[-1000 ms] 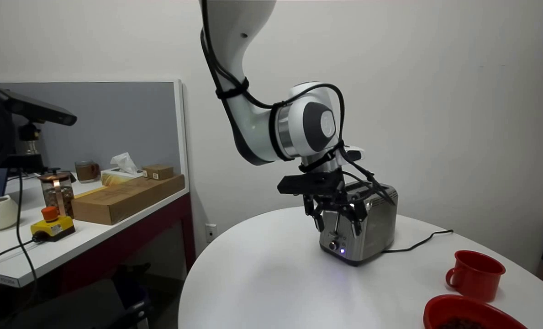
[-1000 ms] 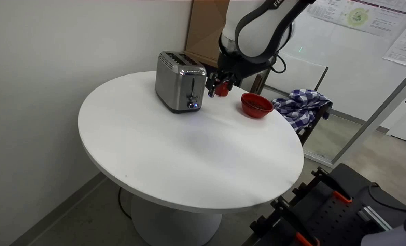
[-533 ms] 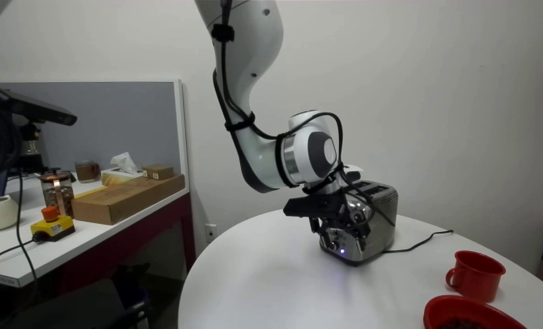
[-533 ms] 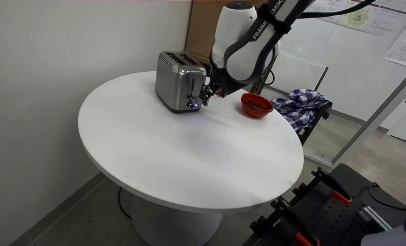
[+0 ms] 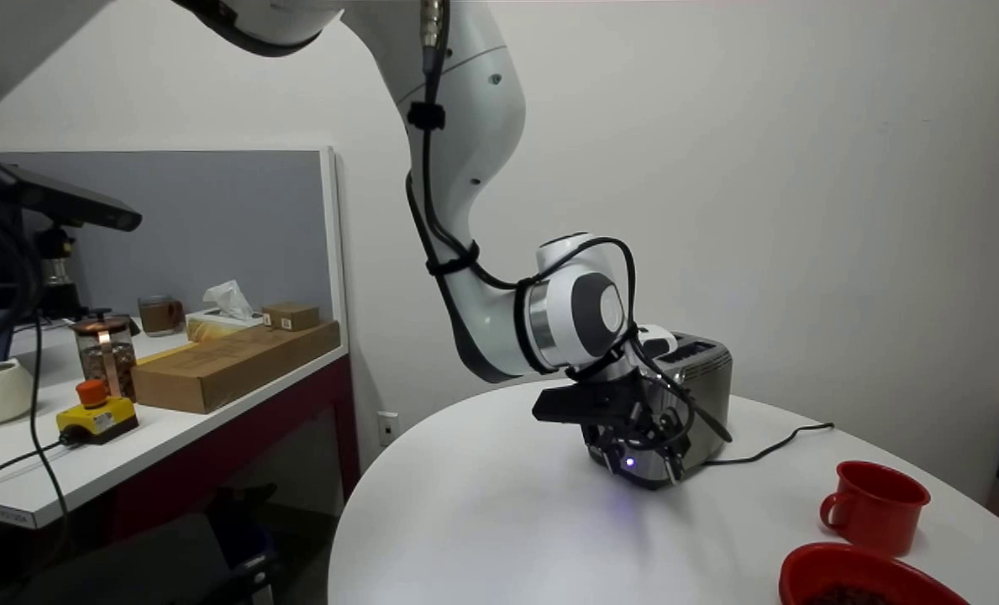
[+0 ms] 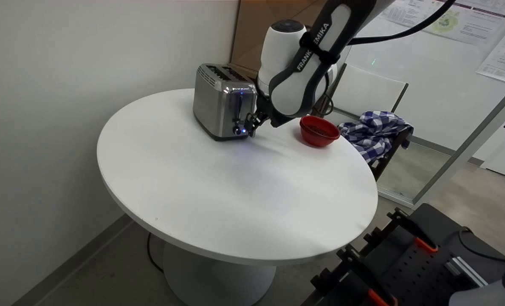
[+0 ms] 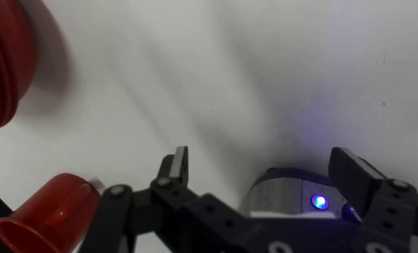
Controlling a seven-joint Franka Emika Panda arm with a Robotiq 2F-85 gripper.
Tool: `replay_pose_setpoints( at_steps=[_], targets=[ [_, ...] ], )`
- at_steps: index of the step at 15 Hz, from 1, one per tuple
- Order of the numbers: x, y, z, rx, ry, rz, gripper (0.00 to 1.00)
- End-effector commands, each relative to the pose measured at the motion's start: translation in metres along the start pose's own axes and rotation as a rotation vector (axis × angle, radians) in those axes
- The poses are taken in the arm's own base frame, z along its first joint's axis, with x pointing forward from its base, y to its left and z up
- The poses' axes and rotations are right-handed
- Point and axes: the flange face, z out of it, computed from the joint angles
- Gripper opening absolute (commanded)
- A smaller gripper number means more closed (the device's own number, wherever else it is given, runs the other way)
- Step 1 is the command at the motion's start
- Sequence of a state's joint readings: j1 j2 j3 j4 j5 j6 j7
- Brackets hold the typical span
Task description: Turn off the toaster
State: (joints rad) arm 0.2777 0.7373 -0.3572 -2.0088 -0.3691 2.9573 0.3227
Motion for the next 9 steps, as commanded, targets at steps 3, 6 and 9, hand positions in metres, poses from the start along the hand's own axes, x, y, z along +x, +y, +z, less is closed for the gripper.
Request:
replay_pose_setpoints(
  at_steps=[3,6,9],
  targets=[
    [0.007,-0.002,0.022,-0.017,0.043,0.041,1.00],
    [0.007,-0.005,0.026,-0.001,0.058,0.069,1.00],
    [0.008,-0.006,0.026,0.006,0.089,0.094,1.00]
  ],
)
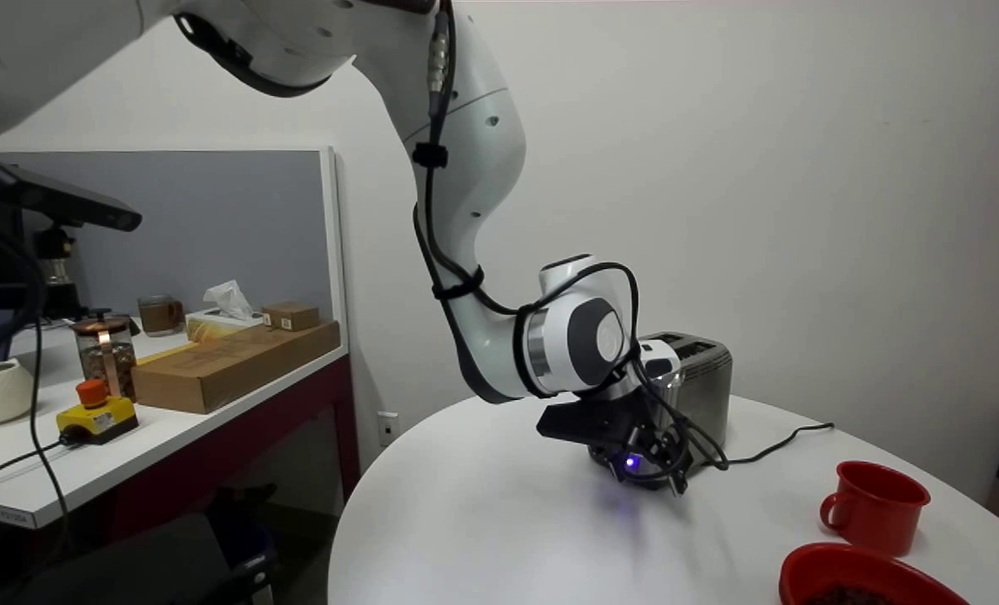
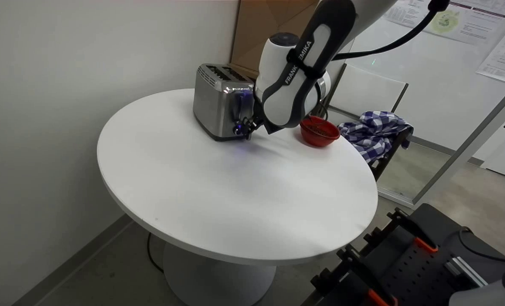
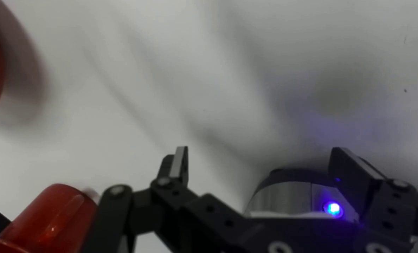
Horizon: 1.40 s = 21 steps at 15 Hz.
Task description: Turn off the toaster
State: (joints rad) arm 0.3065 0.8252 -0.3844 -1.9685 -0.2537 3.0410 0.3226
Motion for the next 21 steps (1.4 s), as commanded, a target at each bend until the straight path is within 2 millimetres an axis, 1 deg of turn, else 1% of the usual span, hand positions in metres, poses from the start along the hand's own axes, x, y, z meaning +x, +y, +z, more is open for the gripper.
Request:
replay_pose_setpoints(
  at_steps=[1,5,8,10,14,16,17,20,21],
  targets=[
    [0.007,0.000,0.002,-0.001,0.061,0.028,1.00],
    [0.007,0.004,-0.001,0.002,0.100,0.041,1.00],
    [0.002,0.001,-0.004,0.009,0.130,0.037,1.00],
    [-0.002,0.000,-0.008,0.019,0.169,0.040,1.00],
    [-0.014,0.004,-0.018,0.041,0.247,0.046,1.00],
    [-0.021,0.009,-0.020,0.045,0.263,0.044,1.00],
    [-0.024,0.009,-0.021,0.060,0.239,0.038,1.00],
    [-0.033,0.002,-0.029,0.137,0.091,0.000,1.00],
    [-0.036,-0.001,-0.035,0.166,0.039,-0.012,1.00]
  ],
)
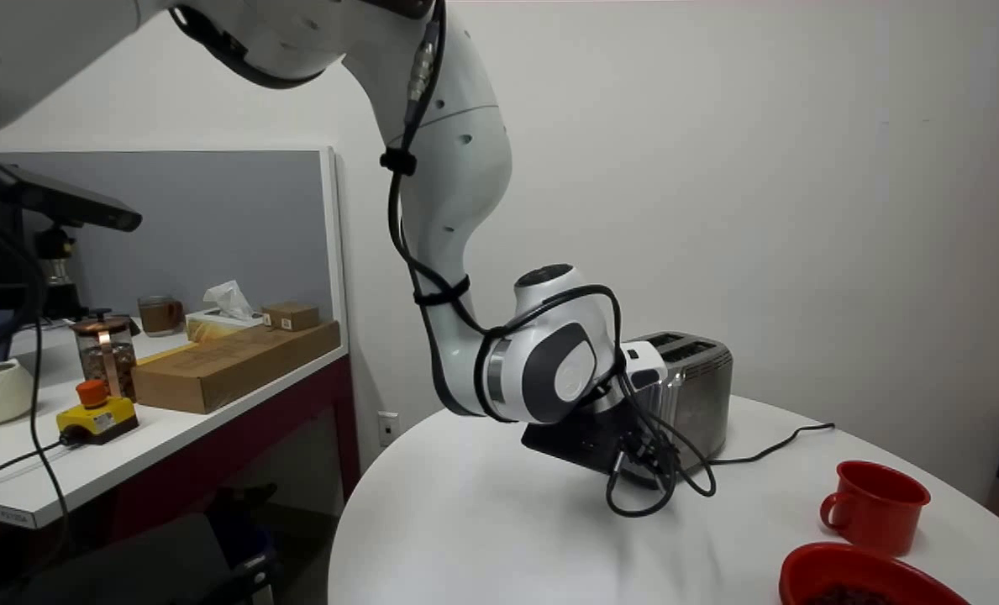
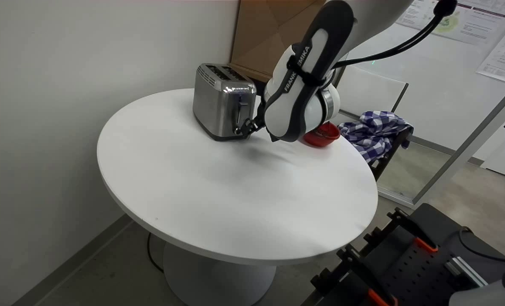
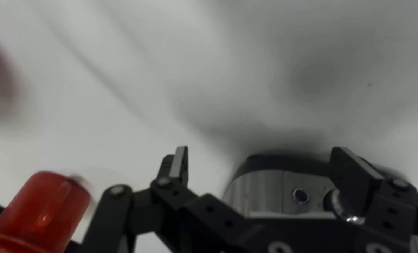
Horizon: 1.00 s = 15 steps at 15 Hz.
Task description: Turn off the toaster
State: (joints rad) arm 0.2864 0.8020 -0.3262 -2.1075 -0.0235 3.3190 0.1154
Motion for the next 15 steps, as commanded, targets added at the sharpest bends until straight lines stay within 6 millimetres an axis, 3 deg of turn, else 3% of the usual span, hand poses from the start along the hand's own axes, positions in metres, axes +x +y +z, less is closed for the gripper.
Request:
replay_pose_setpoints(
  at_steps=[1,6,8,15],
  targets=[
    [-0.004,-0.002,-0.031,0.094,-0.166,-0.026,1.00],
    [-0.008,-0.006,-0.087,0.224,-0.390,-0.073,1.00],
    [-0.009,-0.005,-0.118,0.262,-0.443,-0.098,1.00],
    [-0.012,0.006,-0.215,0.258,-0.456,-0.123,1.00]
  ],
)
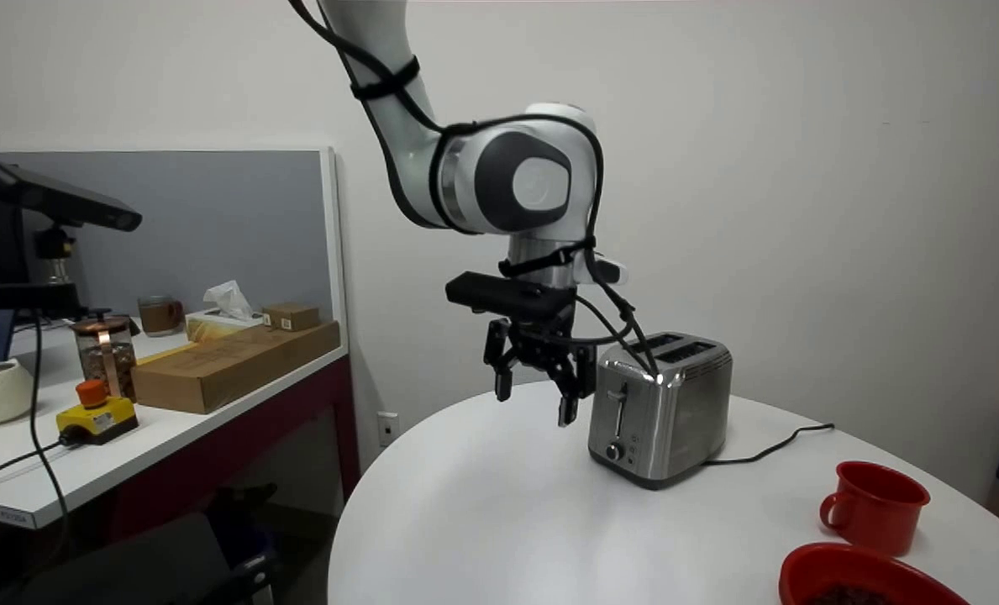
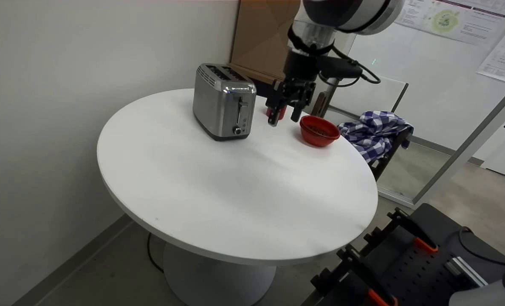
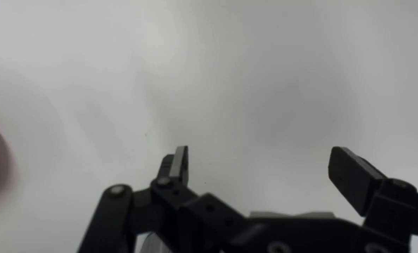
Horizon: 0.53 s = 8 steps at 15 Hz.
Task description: Turn off the toaster
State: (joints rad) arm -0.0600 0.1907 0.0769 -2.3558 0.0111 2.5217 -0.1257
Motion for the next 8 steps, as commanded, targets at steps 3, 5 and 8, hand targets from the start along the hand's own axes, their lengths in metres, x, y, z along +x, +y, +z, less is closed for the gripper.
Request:
replay_pose_setpoints(
  at_steps=[3,5,8],
  targets=[
    [-0.017,-0.005,-0.032,-0.006,0.008,-0.003,1.00],
    [-0.017,-0.005,-0.032,-0.007,0.009,-0.003,1.00],
    [-0.017,-0.004,-0.023,-0.004,-0.007,-0.001,1.00]
  ],
)
